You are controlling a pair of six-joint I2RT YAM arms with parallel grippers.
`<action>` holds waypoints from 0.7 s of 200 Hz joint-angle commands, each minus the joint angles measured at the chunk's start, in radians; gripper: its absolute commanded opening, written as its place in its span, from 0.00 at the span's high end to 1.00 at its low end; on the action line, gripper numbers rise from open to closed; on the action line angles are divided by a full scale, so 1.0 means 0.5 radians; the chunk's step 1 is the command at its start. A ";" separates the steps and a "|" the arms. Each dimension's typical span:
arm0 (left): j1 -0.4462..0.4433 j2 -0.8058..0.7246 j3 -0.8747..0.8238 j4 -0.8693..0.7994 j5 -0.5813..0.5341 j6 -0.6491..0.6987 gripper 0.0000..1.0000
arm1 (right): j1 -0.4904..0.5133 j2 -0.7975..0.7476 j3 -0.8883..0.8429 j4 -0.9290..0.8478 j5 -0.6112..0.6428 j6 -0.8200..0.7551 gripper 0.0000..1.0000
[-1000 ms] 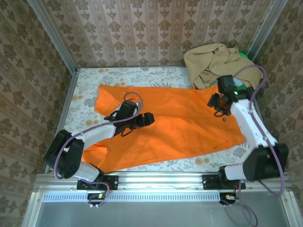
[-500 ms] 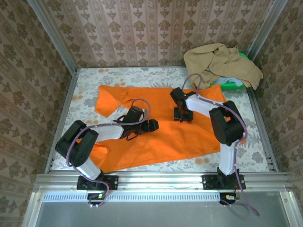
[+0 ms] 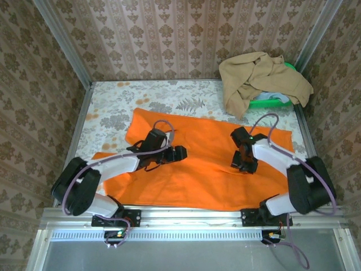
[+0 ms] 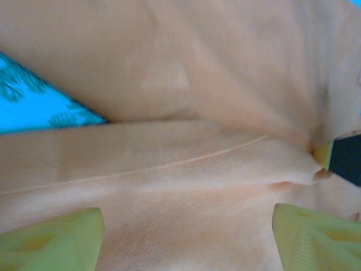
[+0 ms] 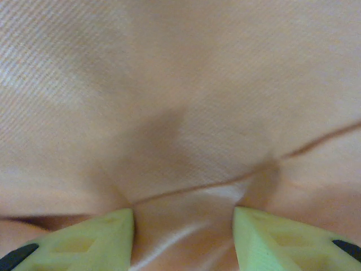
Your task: Fold and stack the trousers
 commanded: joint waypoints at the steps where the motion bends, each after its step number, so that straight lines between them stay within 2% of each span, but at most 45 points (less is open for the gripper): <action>1: 0.196 -0.156 0.259 -0.423 -0.092 0.225 0.20 | -0.100 -0.146 0.065 -0.195 0.131 -0.031 0.49; 21: 0.388 -0.152 0.585 -0.817 -0.329 0.474 0.21 | -0.086 -0.161 0.329 -0.226 0.177 -0.136 0.48; 31: 0.419 -0.071 0.792 -1.029 -0.548 0.634 0.21 | -0.064 -0.152 0.467 -0.221 0.201 -0.181 0.48; 38: 0.431 0.028 0.935 -1.141 -0.613 0.737 0.22 | -0.054 -0.142 0.540 -0.202 0.203 -0.196 0.48; 55: 0.439 0.330 1.239 -1.351 -0.693 0.938 0.31 | -0.041 -0.107 0.621 -0.074 0.087 -0.211 0.48; 69: 0.418 0.551 1.398 -1.480 -0.814 1.022 0.42 | -0.031 -0.088 0.612 0.059 -0.010 -0.212 0.48; 91: 0.373 0.835 1.560 -1.610 -0.992 1.135 0.47 | -0.022 -0.109 0.503 0.255 -0.099 -0.200 0.48; 101: 0.350 0.943 1.630 -1.639 -1.105 1.176 0.48 | -0.022 -0.112 0.433 0.334 -0.141 -0.193 0.48; 119: 0.331 1.087 1.788 -1.664 -1.060 1.202 0.46 | -0.020 -0.100 0.320 0.439 -0.187 -0.206 0.49; 140: 0.308 1.216 1.984 -1.697 -1.192 1.237 0.45 | -0.020 -0.090 0.230 0.496 -0.212 -0.232 0.49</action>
